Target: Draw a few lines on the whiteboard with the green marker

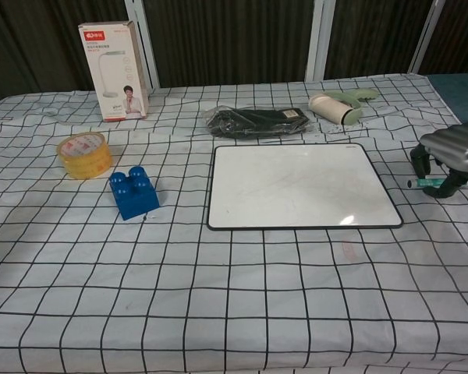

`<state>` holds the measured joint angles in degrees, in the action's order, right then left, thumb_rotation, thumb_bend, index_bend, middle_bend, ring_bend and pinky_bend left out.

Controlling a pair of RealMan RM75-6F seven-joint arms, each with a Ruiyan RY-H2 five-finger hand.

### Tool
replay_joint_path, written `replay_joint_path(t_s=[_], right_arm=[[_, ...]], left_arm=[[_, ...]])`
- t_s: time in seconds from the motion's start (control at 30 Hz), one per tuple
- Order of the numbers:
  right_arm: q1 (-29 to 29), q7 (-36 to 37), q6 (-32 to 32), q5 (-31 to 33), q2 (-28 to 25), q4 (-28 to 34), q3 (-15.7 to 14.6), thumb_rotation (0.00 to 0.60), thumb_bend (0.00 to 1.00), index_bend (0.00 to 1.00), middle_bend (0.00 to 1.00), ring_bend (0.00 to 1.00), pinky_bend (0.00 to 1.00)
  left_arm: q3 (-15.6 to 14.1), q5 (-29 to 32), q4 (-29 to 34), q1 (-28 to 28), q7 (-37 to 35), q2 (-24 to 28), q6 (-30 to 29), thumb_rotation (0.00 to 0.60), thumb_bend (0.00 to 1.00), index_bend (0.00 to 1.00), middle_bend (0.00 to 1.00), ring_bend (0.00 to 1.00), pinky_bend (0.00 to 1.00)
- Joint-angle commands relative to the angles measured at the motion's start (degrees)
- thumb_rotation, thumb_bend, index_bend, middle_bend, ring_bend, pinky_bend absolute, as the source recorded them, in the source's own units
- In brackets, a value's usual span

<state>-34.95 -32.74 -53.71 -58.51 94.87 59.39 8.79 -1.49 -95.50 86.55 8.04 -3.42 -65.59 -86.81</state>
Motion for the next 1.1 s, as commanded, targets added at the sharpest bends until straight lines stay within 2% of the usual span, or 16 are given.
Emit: replay_joint_path(t_s=[0.03, 0.5, 0.77, 0.9, 1.1], right_arm=[[0.1, 0.1, -0.4, -0.6, 0.0, 0.0, -0.3, 0.600, 0.33, 0.66, 0.47, 0.39, 0.34], [0.5, 1.8, -1.6, -3.1, 1.5, -2.2, -0.8, 0.600, 0.35, 0.80, 0.57, 0.50, 0.45], [1.0, 5.5, -2.8, -6.1, 2.7, -4.7, -1.2, 0.600, 0.38, 0.92, 0.66, 0.60, 0.54], [1.5, 13.8, -6.7, -10.9, 2.9, -5.5, -1.0, 0.600, 0.41, 0.99, 0.72, 0.67, 0.60], [2.5, 35.5, -16.3, -18.1, 2.5, -4.5, 1.7, 0.600, 0.44, 1.00, 0.78, 0.72, 0.67]], left_arm=[[0.0, 0.0, 0.0, 0.0, -0.1, 0.0, 0.0, 0.600, 0.42, 0.00, 0.00, 0.00, 0.04], [-0.1, 0.0, -0.1, -0.1, -0.4, 0.1, -0.2, 0.600, 0.42, 0.00, 0.00, 0.00, 0.04], [-0.1, -0.2, 0.0, -0.1, -0.6, 0.1, -0.4, 0.600, 0.42, 0.00, 0.00, 0.00, 0.04], [-0.1, -0.1, 0.0, -0.2, -0.8, 0.2, -0.5, 0.600, 0.42, 0.00, 0.00, 0.00, 0.04], [0.0, 0.2, 0.0, -0.1, -1.2, 0.3, -0.2, 0.600, 0.42, 0.00, 0.00, 0.00, 0.04]])
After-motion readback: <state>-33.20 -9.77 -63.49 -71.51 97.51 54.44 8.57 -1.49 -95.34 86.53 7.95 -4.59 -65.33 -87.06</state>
